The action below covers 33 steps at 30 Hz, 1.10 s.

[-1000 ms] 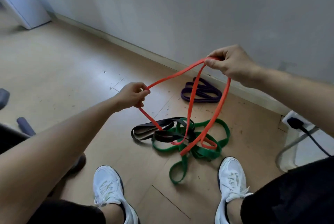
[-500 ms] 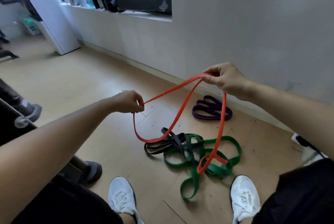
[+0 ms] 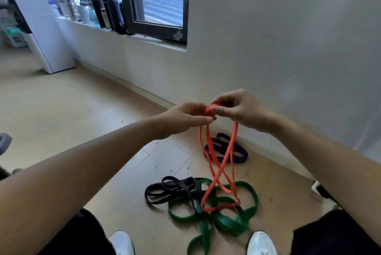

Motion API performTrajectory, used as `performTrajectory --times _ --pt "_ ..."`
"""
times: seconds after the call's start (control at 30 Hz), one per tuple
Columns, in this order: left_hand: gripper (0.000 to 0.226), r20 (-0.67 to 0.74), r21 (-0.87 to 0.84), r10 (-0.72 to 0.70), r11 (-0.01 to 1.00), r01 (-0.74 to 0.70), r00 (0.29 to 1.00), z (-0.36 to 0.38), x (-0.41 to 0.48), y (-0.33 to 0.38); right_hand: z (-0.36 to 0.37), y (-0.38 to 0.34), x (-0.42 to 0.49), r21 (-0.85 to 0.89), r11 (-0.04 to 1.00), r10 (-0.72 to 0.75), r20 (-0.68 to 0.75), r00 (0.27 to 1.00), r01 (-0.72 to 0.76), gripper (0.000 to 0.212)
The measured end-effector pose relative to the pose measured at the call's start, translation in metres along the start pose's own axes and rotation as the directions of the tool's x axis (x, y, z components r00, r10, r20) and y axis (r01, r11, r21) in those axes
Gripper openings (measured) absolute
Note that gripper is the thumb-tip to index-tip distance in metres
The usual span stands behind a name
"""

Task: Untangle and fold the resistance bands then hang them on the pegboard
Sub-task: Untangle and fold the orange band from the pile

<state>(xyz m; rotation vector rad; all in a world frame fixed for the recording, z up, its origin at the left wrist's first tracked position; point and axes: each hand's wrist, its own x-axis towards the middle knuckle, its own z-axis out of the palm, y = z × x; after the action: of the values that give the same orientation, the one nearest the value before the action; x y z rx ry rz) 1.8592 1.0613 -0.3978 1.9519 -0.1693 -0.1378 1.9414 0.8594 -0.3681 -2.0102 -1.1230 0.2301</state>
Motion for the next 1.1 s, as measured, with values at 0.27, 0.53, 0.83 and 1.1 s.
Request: performTrajectory --times 0.27,0.53,0.83,1.1 --pt "0.018 -0.002 0.186 0.135 0.974 -0.132 0.991 -0.007 0.016 0.002 -0.026 0.004 -0.004 -0.16 0.987 -0.022 0.002 1.0 0.022 0.014" --pt "0.019 0.016 0.072 0.17 0.983 -0.171 0.985 -0.016 0.011 -0.005 -0.039 0.008 0.003 -0.016 0.997 -0.076 -0.286 0.955 0.074 0.017" --pt "0.016 -0.387 -0.168 0.153 0.958 -0.232 0.909 -0.019 0.001 0.006 -0.048 0.021 -0.004 0.128 0.985 0.123 -0.042 0.992 -0.116 0.014" --pt "0.032 -0.327 -0.323 0.099 0.923 -0.209 0.94 -0.006 0.011 0.018 -0.015 0.017 0.003 0.204 0.957 0.16 0.221 0.962 -0.206 0.027"
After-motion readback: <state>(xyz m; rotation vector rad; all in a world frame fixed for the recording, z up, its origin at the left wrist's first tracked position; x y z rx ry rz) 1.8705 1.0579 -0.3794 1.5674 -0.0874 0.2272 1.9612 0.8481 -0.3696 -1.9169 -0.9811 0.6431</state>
